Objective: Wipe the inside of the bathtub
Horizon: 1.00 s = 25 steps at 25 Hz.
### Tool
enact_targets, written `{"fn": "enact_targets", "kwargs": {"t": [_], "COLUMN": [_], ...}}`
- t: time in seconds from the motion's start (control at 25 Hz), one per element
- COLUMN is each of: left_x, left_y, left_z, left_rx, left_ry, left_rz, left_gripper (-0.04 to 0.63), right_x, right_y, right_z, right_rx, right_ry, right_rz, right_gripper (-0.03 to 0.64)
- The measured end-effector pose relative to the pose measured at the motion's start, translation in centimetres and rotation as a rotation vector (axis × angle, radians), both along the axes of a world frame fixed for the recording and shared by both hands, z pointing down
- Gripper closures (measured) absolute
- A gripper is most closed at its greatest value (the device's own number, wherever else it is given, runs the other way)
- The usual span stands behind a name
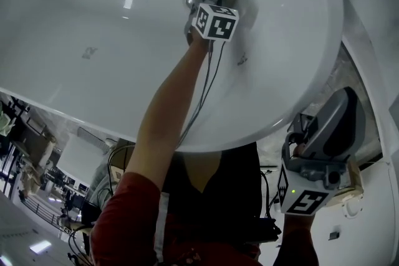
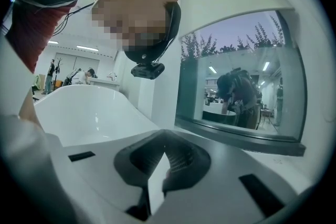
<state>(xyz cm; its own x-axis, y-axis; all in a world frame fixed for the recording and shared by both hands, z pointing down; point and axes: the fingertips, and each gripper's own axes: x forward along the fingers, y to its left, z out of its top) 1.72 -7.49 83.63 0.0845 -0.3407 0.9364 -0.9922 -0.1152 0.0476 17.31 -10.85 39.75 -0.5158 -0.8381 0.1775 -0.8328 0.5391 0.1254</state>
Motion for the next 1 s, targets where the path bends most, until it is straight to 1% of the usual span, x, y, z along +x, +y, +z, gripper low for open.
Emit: {"fn": "enact_targets", "kwargs": {"t": [0.12,0.24,0.36,0.52,0.64,0.76,0.84,0.92,1.0], "left_x": [-0.1,0.9,2.8,5.1,6.7,8.4,9.6,10.8,11.9], "left_y": [0.1,-0.3,-0.6,0.0,0.7,1.5,2.2,2.8,3.4], "left_z": [-1.5,-5.3,-11.1,-20.1,-26.7,-31.9,-34.2,-35.2,-35.0], "left_rx": [0.01,0.063,0.129,0.201,0.24,0.262,0.261,0.245,0.22], "left_ry": [0.02,0.069,0.146,0.25,0.332,0.428,0.479,0.516,0.534], "left_rz": [-0.016,0.007,0.043,0.113,0.163,0.181,0.188,0.193,0.194], "left_gripper": [0.502,0.503,0.502,0.502,0.503,0.502,0.502,0.502,0.502], "right_x": [0.0,-0.2,0.0,0.2,0.6,0.9,1.2,1.5,1.7], "right_y": [0.1,0.2,0.3,0.6,1.0,1.1,1.2,1.3,1.2], "right_z": [-0.5,-1.7,-3.7,-7.2,-10.0,-12.3,-13.6,-14.5,-14.9], "right_rx": [0.004,0.014,0.023,0.025,0.035,0.056,0.066,0.072,0.074], "right_ry": [0.0,-0.001,-0.003,-0.011,-0.005,0.002,0.008,0.011,0.01], "right_rz": [0.01,0.023,0.042,0.062,0.082,0.1,0.111,0.123,0.134], "right_gripper": [0.606,0.606,0.606,0.606,0.605,0.606,0.606,0.606,0.606]}}
